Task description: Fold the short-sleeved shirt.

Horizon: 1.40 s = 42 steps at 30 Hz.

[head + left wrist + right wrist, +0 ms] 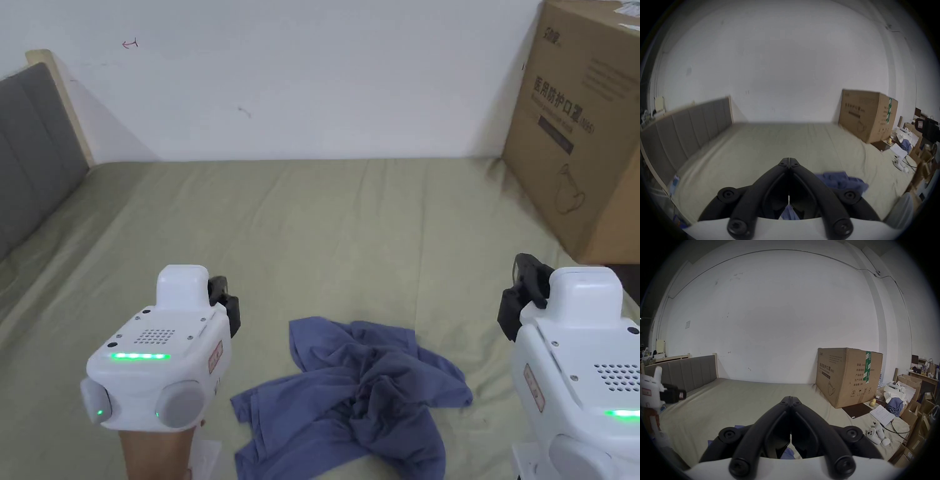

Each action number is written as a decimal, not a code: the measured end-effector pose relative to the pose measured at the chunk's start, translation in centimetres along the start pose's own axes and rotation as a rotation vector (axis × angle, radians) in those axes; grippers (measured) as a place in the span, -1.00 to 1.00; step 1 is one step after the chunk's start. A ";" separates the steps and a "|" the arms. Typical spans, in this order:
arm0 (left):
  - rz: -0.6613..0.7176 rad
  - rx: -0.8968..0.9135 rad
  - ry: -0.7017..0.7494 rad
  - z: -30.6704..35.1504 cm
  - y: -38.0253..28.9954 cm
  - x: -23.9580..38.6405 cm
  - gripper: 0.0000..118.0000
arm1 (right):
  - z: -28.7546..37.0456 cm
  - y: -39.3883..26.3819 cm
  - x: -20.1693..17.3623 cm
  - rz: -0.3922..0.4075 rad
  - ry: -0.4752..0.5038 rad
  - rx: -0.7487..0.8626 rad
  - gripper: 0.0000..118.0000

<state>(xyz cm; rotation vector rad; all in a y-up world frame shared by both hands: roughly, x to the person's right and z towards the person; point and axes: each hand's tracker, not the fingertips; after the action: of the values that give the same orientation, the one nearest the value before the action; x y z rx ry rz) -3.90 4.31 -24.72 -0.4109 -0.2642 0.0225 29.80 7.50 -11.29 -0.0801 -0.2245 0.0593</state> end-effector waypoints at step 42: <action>0.209 -0.611 -0.047 -3.9 -15.4 2.2 -0.93 | -5.3 -6.0 2.7 -0.046 0.013 -0.244 -1.00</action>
<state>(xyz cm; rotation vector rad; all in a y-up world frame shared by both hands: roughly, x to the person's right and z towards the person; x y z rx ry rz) -1.30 -11.19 -21.48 -1.0460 -0.2707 0.1594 33.90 1.29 -15.33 -0.3184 -0.2200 -0.0146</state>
